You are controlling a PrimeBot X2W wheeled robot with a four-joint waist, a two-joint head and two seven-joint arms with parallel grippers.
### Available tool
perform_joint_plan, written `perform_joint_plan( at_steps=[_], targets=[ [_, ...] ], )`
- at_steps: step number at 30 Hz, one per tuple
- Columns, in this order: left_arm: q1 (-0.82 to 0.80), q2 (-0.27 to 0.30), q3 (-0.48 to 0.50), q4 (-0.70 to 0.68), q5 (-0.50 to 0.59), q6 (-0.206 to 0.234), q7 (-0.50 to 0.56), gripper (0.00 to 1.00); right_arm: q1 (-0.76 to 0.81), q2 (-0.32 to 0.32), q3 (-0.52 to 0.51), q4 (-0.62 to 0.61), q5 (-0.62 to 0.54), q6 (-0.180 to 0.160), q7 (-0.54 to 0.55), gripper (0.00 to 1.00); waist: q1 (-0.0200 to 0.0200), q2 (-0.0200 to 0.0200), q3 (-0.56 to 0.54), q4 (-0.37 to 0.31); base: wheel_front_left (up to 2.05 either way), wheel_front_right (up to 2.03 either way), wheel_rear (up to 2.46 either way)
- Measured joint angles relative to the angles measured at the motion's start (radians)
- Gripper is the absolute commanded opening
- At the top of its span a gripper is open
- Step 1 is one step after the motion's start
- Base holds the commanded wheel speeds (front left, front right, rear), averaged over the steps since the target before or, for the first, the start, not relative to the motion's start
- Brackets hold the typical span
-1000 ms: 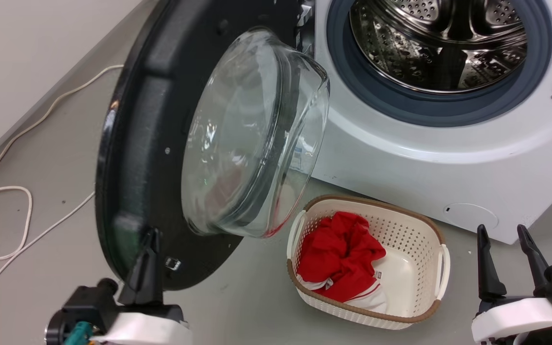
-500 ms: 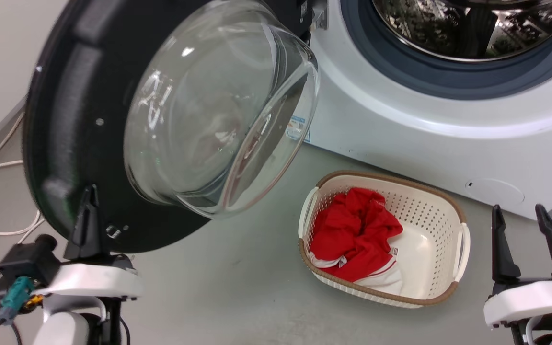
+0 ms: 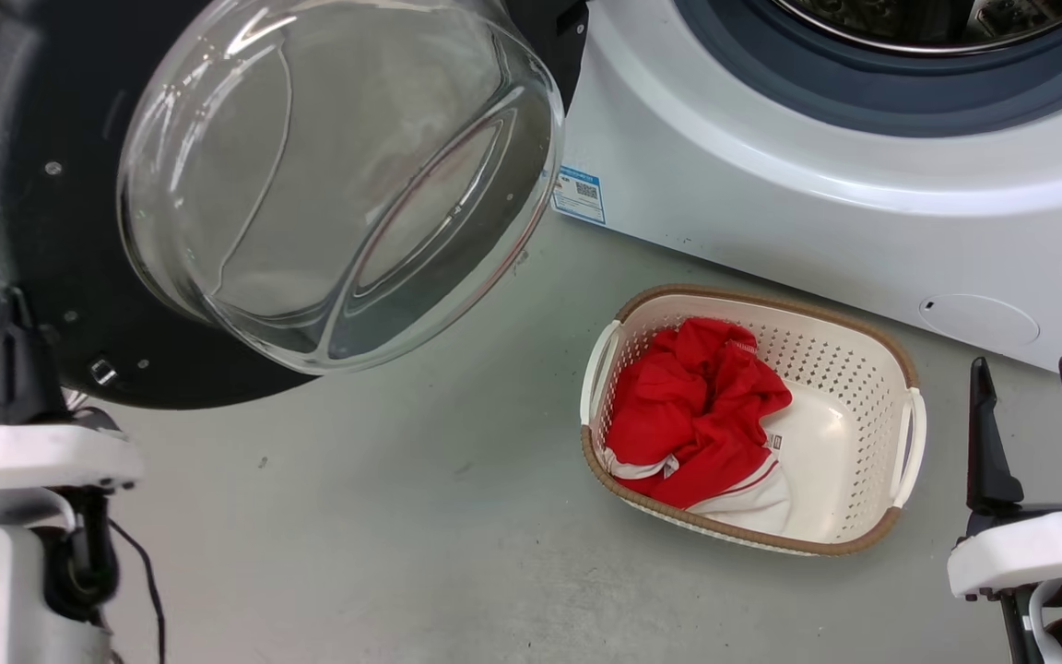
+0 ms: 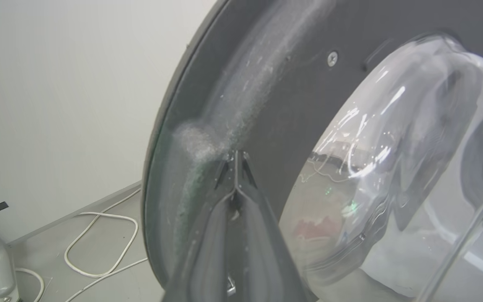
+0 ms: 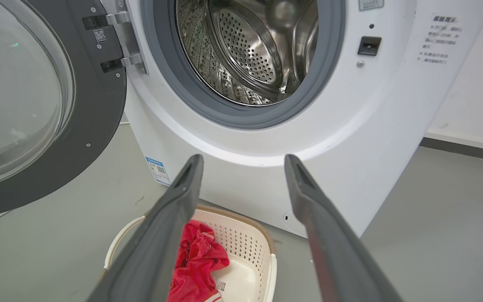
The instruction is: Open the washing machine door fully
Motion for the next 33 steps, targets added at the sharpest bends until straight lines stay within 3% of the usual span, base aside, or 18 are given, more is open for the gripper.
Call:
perform_joint_plan(
  at_steps=[17, 25, 33],
  targets=[
    [-0.162, 0.056, 0.175, 0.216, 0.071, -0.085, -0.003, 0.00, -0.027, 0.000, 0.005, -0.006, -0.017, 0.000, 0.008, 1.00, 0.0000, 0.0000, 0.033, -0.033, 0.00, 0.00, 0.00],
    [-0.169, 0.029, 0.216, 0.215, 0.126, -0.099, -0.003, 0.00, -0.033, 0.000, 0.006, 0.011, -0.007, 0.000, -0.002, 1.00, 0.0000, 0.0000, 0.018, -0.039, 0.00, 0.00, 0.00],
    [-0.045, -0.044, 0.243, 0.076, 0.193, -0.096, -0.003, 0.00, -0.024, 0.000, 0.018, 0.052, 0.024, 0.000, -0.031, 1.00, 0.0000, 0.0000, -0.044, -0.052, 0.00, 0.00, 0.00]
  ],
)
